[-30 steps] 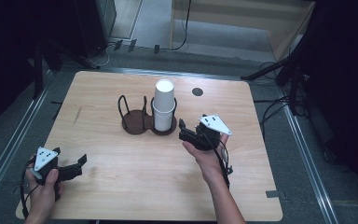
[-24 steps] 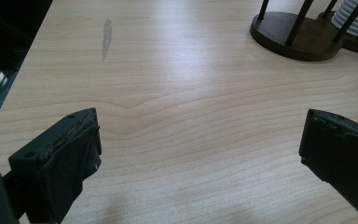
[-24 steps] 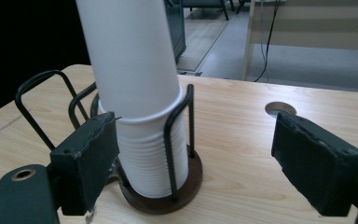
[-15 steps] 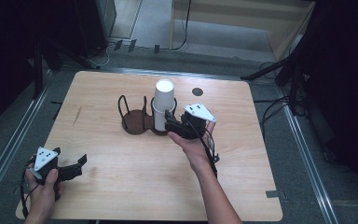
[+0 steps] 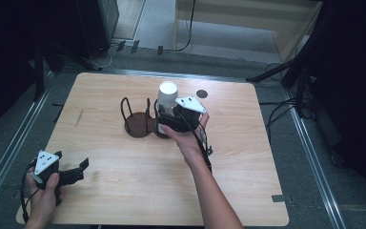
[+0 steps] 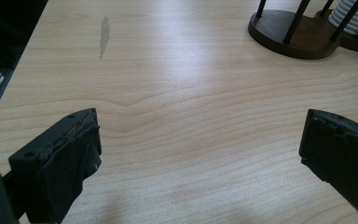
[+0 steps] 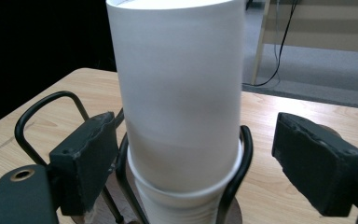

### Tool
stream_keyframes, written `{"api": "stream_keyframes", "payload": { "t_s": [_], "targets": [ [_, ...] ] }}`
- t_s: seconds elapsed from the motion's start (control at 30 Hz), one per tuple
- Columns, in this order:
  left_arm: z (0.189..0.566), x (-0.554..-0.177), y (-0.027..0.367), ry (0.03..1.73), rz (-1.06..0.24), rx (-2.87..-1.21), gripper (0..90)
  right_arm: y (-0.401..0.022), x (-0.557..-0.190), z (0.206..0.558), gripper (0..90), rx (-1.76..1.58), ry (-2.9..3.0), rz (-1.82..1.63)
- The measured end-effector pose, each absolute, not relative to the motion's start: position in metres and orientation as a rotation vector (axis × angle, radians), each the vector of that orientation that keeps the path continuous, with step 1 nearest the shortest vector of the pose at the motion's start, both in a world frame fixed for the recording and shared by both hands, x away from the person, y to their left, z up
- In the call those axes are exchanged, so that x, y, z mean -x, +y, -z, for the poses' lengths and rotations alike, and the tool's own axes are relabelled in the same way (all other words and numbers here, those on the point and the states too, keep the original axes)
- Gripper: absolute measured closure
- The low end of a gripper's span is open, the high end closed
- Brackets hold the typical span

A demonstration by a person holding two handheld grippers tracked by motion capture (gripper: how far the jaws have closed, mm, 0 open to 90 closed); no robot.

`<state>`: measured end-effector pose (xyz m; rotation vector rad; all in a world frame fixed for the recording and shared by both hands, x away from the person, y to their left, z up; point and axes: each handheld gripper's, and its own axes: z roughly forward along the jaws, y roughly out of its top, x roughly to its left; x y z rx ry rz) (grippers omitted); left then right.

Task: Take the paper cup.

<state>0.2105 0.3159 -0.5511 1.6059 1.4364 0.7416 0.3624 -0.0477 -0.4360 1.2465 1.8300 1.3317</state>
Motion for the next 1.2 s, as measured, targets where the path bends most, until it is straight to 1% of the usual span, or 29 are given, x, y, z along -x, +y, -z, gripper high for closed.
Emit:
{"api": "stream_keyframes", "payload": {
  "t_s": [0.43, 0.57, 0.6, 0.7, 1.2],
  "targets": [
    [0.551, -0.211, 0.315, 1.433, -0.746, -1.610, 0.0, -0.033, -0.383, 0.432, 14.5, -1.239, 1.839, -1.288],
    [0.551, -0.211, 0.315, 1.432, -0.747, -1.610, 0.0, -0.029, -0.389, 0.433, 20.6, -1.235, 1.855, -1.287],
    [0.551, -0.211, 0.315, 1.432, -0.747, -1.610, 0.0, -0.029, -0.389, 0.433, 20.6, -1.235, 1.855, -1.287],
    [0.551, -0.211, 0.315, 1.431, -0.747, -1.611, 0.0, -0.025, -0.388, 0.434, 24.9, -1.221, 1.850, -1.278],
    [0.551, -0.211, 0.315, 1.430, -0.746, -1.614, 0.0, -0.028, -0.388, 0.429, 27.3, -1.211, 1.860, -1.301]
  ]
}}
